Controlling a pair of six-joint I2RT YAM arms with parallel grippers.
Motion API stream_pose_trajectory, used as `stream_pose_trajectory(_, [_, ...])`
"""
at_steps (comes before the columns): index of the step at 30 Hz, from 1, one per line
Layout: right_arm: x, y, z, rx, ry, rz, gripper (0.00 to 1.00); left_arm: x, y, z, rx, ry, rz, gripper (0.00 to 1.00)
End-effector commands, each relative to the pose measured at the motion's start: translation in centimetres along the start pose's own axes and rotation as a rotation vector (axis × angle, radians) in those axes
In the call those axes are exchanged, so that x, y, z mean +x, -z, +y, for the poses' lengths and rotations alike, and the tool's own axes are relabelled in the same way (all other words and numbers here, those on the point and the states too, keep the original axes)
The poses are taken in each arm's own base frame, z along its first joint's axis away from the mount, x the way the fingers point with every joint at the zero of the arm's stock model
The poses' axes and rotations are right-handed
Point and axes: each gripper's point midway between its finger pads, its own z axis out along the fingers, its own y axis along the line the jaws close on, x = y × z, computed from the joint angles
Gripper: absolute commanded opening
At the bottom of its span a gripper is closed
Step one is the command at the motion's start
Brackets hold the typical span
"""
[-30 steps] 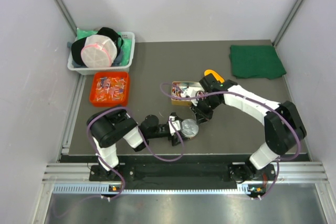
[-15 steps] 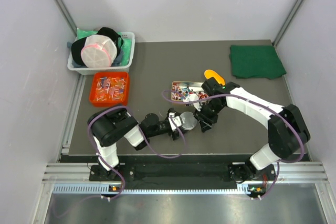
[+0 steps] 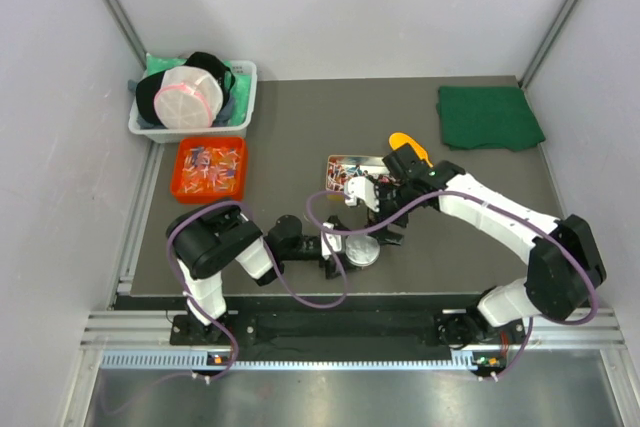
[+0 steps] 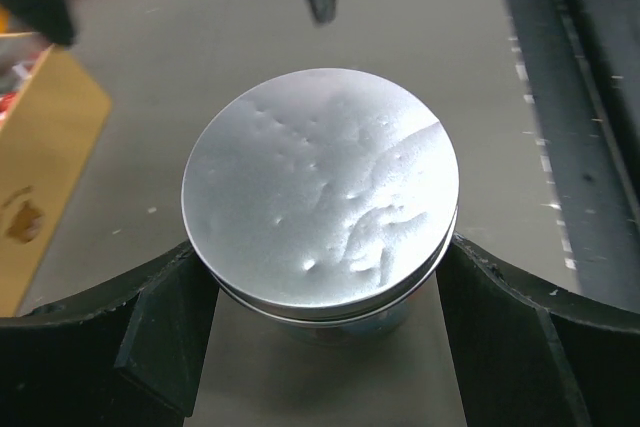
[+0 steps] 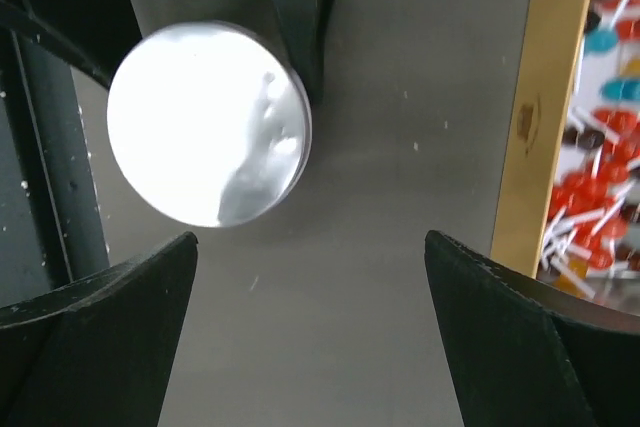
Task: Pack the candies
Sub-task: Screw the bottle lid onto the packing bottle.
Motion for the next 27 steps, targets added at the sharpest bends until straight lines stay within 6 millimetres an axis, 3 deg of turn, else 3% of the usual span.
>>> stream_pose_trajectory(1, [-2.9, -0.9, 0.1, 0.004, 0.176, -0.089, 0.95, -0.6, 0.0, -2.3, 0.140, 0.002, -0.028, 0.77])
stream_pose_trajectory(9, [-3.8, -1.7, 4.7, -0.190, 0.224, -0.114, 0.98, -0.6, 0.0, -2.3, 0.181, 0.049, -0.033, 0.77])
stream_pose_trajectory(17, [-3.7, -2.1, 6.5, -0.224, 0.230, -0.129, 0.98, -0.7, 0.0, -1.7, 0.169, 0.074, -0.036, 0.77])
stream_pose_trajectory(23, [-3.6, -3.8, 6.7, -0.182, 0.237, -0.111, 0.99, -0.6, 0.0, -1.5, 0.165, 0.086, -0.035, 0.77])
stream_pose_trajectory(27, [-3.6, -4.4, 5.5, -0.121, 0.217, -0.107, 0.99, -0.6, 0.0, -1.3, 0.155, 0.081, -0.036, 0.77])
